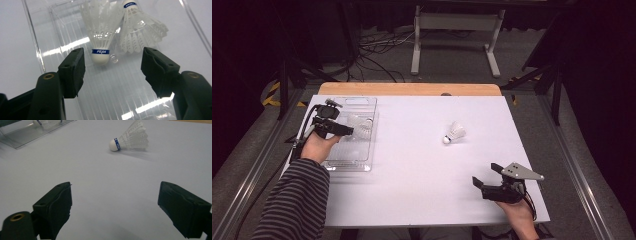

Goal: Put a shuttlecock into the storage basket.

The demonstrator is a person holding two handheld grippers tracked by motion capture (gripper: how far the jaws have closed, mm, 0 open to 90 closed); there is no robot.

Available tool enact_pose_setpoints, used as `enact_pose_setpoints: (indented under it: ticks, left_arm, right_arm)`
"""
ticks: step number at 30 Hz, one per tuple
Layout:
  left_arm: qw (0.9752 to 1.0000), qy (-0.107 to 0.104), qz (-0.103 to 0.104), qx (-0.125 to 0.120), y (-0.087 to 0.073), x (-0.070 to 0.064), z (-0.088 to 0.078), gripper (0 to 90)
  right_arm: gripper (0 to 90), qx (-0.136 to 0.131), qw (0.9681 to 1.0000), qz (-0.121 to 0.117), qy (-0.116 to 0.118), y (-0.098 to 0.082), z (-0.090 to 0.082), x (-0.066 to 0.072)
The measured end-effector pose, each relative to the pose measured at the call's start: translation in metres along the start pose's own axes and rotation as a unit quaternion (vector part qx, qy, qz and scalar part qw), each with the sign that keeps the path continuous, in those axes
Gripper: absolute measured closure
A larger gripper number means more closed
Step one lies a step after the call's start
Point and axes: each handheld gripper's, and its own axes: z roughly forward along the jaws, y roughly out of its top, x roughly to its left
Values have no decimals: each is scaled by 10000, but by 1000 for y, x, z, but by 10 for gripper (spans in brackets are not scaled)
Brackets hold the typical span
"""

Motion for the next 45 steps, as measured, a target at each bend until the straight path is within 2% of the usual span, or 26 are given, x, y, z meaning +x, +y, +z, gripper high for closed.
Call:
enact_pose_setpoints:
  ticks: [6, 27, 29, 38, 45]
  left_arm:
    - [9999, -43, 100, -85, -5, -6, -5, 365]
    - [9987, -168, 263, -396, -26, -10, -24, 363]
    - [9984, -176, 326, -433, -28, -10, -26, 363]
    - [9970, -274, 316, -648, -35, -11, -37, 352]
    - [9951, -249, 418, -859, -42, -12, -46, 322]
  right_arm:
    - [127, -6, 10000, 7, 6, 0, 0, 0]
    - [127, -5, 10000, 21, 6, 0, 0, 0]
    - [127, 0, 10000, 16, 17, 0, 0, 0]
    - [127, -4, 10000, 17, 9, 0, 0, 0]
    - [127, -4, 10000, 16, 9, 0, 0, 0]
